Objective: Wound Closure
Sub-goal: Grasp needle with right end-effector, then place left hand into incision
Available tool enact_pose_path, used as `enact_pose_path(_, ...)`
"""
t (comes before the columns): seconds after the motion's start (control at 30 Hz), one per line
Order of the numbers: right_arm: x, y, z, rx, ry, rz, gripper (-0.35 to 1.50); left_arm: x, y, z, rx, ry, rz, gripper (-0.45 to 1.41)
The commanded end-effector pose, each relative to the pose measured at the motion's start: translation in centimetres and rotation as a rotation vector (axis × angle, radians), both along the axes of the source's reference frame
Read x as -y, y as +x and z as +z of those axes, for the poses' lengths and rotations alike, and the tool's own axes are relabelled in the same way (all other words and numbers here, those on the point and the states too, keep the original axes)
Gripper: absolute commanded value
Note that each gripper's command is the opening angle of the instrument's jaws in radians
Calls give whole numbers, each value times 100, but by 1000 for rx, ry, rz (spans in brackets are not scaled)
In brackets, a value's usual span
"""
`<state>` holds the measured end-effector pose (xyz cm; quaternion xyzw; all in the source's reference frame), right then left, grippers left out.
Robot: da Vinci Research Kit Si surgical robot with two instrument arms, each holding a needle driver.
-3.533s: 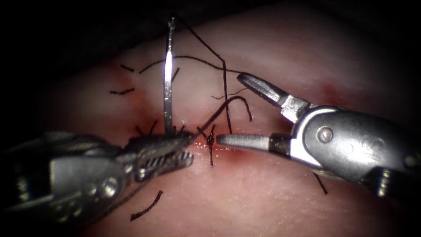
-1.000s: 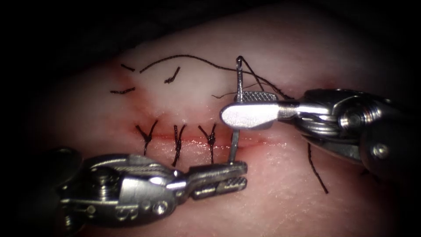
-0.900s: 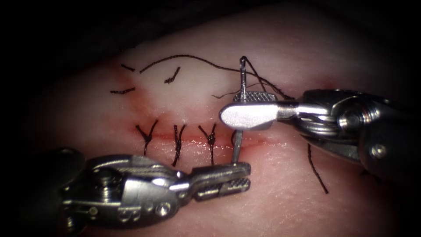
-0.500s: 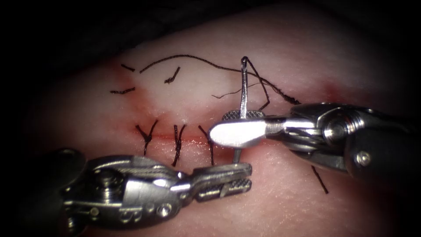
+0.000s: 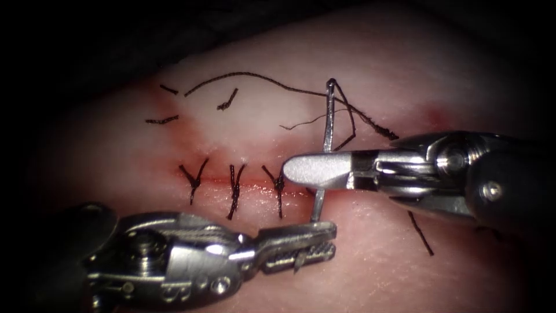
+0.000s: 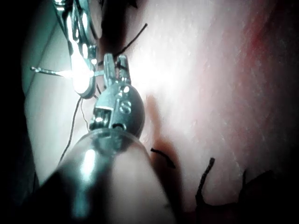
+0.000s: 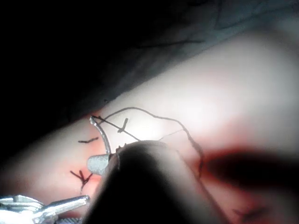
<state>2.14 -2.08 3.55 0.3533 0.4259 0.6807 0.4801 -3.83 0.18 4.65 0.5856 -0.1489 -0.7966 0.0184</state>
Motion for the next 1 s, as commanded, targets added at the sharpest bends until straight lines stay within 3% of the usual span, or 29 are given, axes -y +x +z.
enact_pose_path(0.03,-10,12,1,2,-22,-7,-35,-9,-7,4,6,37,-22,73)
enact_pose_path(0.07,-12,10,3,15,-66,-19,-35,-8,-9,4,12,114,-55,88)
enact_pose_path(0.1,-12,10,3,15,-66,-19,-35,-8,-9,4,12,114,-55,88)
enact_pose_path(0.13,-16,5,5,25,-107,-19,-35,-8,-7,5,27,209,-89,100)
enact_pose_path(0.17,-18,2,7,30,-130,-20,-35,-8,-6,5,19,258,-105,91)
enact_pose_path(0.2,-22,-3,9,34,-153,-20,-35,-8,-3,6,0,347,-117,110)
enact_pose_path(0.27,-25,-8,11,41,-181,-24,-35,-10,0,8,-24,449,-88,106)
enact_pose_path(0.3,-27,-12,11,52,-232,-33,-35,-13,3,13,-81,491,-27,81)
enact_pose_path(0.43,-27,-20,9,78,-336,-64,-35,-26,9,28,-173,538,67,-45)
enact_pose_path(0.6,-24,-33,6,133,-523,-135,-35,-35,15,53,-285,569,139,-45)
enact_pose_path(1.0,-31,-41,-7,105,-585,-68,-35,-53,12,100,-398,625,139,-45)
